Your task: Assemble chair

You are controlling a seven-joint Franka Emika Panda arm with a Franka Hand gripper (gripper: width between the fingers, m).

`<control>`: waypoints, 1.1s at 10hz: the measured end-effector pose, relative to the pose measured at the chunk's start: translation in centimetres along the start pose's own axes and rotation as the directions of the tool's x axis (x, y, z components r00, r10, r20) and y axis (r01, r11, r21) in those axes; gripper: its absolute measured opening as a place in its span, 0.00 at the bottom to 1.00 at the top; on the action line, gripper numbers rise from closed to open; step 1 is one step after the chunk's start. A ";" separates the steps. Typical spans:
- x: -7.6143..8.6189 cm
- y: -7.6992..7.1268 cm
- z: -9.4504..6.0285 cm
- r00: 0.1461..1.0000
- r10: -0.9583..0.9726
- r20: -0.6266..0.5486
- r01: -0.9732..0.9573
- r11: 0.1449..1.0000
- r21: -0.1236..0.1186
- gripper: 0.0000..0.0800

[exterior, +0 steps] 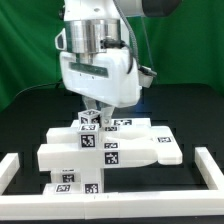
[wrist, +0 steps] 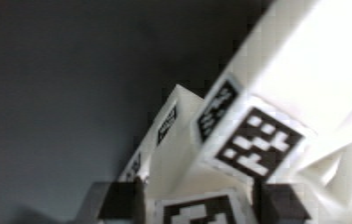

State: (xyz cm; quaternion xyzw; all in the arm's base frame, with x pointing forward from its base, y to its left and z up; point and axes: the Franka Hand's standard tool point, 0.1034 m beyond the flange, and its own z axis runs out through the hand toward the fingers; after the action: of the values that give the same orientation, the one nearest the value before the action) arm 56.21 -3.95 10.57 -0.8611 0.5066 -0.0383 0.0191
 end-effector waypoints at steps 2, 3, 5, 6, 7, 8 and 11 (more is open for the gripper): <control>0.0 -0.6 0.0 0.963 0.269 -0.008 -0.269 0.963 0.024 0.36; -0.1 -0.7 0.0 0.941 0.338 -0.001 -0.338 0.941 0.027 0.36; -0.1 -0.7 0.0 0.897 0.441 0.004 -0.441 0.897 0.028 0.36; -0.1 -0.7 0.0 0.881 0.473 0.006 -0.473 0.880 0.028 0.36; 0.0 -0.7 -0.1 0.819 0.573 0.030 -0.573 0.819 0.014 0.36; 0.3 -0.7 0.0 0.774 0.632 0.038 -0.633 0.774 0.017 0.36; 0.3 -1.0 0.0 0.700 0.712 0.047 -0.714 0.700 0.032 0.36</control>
Offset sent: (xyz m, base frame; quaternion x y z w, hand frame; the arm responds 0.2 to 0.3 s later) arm 0.0000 0.0000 0.0000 0.0000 0.0000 0.1938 0.9810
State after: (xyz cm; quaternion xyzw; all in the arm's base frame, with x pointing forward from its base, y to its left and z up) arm 57.23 -3.68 10.67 -0.5979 0.7988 -0.0267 0.0609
